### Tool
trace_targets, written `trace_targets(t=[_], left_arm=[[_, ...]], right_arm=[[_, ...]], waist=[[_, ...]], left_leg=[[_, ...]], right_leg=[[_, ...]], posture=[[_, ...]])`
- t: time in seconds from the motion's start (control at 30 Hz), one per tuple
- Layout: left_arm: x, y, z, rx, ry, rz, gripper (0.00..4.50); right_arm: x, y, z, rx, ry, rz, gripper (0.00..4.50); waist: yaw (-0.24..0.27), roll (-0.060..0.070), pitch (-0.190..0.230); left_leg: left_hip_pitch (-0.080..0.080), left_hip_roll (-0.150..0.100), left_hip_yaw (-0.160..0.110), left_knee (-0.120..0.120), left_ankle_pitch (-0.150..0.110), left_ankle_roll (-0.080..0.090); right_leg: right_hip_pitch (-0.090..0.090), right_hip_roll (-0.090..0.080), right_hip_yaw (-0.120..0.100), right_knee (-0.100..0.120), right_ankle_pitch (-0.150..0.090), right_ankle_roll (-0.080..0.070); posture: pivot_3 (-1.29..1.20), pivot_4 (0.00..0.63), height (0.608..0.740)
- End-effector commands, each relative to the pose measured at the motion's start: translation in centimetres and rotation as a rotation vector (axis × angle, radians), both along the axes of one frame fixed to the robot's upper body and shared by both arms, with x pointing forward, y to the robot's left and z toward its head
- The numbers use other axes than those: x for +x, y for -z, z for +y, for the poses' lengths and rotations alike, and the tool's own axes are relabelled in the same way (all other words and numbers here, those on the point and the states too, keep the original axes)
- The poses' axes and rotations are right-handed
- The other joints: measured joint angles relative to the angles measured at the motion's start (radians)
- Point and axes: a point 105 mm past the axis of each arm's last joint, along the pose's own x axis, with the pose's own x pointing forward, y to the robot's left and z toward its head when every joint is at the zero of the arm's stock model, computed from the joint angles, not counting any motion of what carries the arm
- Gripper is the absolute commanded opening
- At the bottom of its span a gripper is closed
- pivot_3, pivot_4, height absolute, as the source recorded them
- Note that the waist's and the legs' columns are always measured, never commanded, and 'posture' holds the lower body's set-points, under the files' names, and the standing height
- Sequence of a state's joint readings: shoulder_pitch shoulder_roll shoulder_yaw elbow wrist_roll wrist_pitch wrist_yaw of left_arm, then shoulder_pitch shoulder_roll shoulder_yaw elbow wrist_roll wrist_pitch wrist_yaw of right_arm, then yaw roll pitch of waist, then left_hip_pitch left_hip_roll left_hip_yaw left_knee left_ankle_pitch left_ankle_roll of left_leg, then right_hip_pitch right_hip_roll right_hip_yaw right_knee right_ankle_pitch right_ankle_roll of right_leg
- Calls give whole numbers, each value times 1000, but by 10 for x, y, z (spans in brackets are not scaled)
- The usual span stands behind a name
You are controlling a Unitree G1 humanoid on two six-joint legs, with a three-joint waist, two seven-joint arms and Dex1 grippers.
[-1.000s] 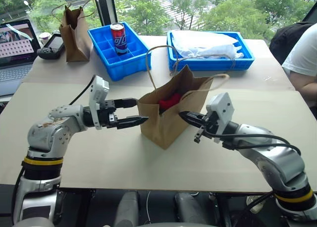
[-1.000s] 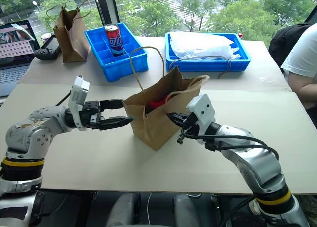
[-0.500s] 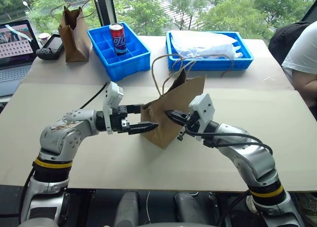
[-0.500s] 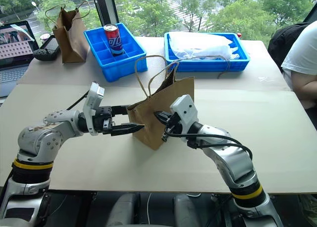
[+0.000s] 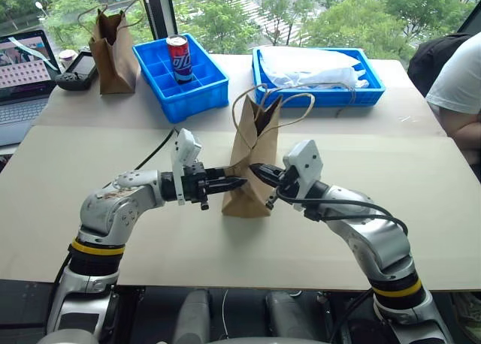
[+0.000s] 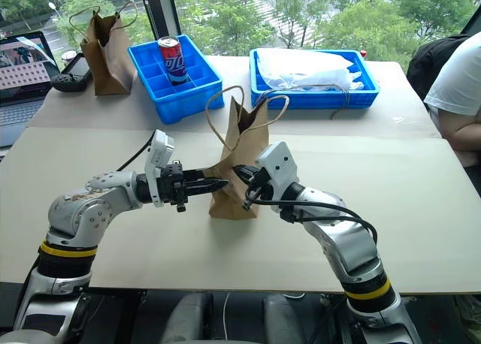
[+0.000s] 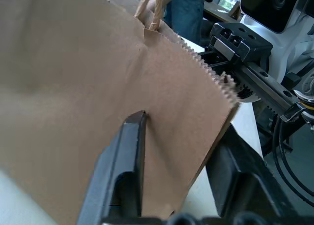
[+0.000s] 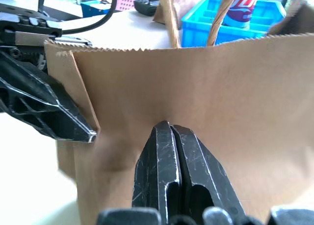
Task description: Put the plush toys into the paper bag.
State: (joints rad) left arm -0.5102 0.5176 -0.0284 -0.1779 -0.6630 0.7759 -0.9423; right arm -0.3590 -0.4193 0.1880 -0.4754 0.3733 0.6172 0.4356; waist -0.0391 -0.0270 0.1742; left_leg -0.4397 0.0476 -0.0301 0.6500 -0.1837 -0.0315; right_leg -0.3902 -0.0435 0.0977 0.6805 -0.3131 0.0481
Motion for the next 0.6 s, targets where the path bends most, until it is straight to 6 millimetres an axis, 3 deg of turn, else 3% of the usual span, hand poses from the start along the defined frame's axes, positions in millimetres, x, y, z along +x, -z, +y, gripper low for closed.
trace_targets(t=[0.03,0.17,0.3,0.47,0.6], left_arm=[[3,-11,-5,-5,24,-68,49],[10,-18,-1,5,37,-107,49],[14,-29,4,29,120,-171,49],[21,-34,13,154,320,-350,49],[35,-40,13,235,425,-486,49]], right_arm=[[-5,-11,-5,9,12,-38,0],[-16,-16,-21,0,16,-15,0],[-43,-11,-47,-28,-39,124,0],[-65,12,-119,-184,129,317,0],[-71,23,-160,-242,281,374,0]], waist=[[0,0,0],[4,0,0],[13,0,0],[25,0,0],[26,0,0]], left_leg=[[0,0,0,0,0,0],[0,0,0,0,0,0],[0,-1,0,0,0,0],[0,-1,0,0,0,0],[0,-2,0,0,1,1]], right_leg=[[0,0,0,0,0,0],[0,0,0,0,0,0],[0,0,0,0,0,0],[1,0,-1,-2,0,0],[2,0,0,-2,0,0]], posture=[[0,150,707],[0,150,707],[0,150,707],[0,150,707],[0,150,707]])
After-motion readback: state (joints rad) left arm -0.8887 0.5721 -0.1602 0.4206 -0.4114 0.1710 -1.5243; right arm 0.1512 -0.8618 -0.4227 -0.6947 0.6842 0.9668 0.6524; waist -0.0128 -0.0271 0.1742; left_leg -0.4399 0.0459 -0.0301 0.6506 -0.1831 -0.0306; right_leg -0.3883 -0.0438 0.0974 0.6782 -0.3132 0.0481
